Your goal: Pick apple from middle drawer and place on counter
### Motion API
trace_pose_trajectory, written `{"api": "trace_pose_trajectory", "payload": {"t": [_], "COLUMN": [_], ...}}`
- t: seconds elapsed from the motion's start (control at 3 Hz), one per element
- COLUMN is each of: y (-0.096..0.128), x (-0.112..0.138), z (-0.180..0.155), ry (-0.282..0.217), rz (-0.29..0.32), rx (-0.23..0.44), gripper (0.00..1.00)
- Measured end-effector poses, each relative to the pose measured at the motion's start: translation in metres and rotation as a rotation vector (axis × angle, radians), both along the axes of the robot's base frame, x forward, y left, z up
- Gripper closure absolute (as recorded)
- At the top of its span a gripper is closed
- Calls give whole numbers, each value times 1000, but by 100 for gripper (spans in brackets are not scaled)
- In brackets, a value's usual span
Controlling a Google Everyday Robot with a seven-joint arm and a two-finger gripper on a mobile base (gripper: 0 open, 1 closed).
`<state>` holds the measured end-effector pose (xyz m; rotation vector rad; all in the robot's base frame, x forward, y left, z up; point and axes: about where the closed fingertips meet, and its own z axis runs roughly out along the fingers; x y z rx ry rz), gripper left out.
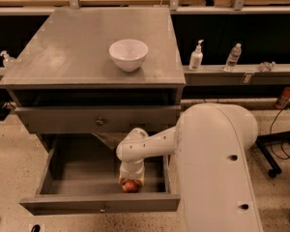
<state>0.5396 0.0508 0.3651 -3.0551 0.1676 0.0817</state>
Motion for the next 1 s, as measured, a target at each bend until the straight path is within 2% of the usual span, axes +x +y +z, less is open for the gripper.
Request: {"api": "trace_pose_trajectory", "payload": {"t": [0.33, 0.67, 1.0], "y": [3, -6, -21], "x": [4, 12, 28], "z": [39, 79, 146], "ry": [-33, -71, -126], "rz": [-15, -43, -63], "rx": [122, 192, 267], "gripper": [100, 100, 100]}}
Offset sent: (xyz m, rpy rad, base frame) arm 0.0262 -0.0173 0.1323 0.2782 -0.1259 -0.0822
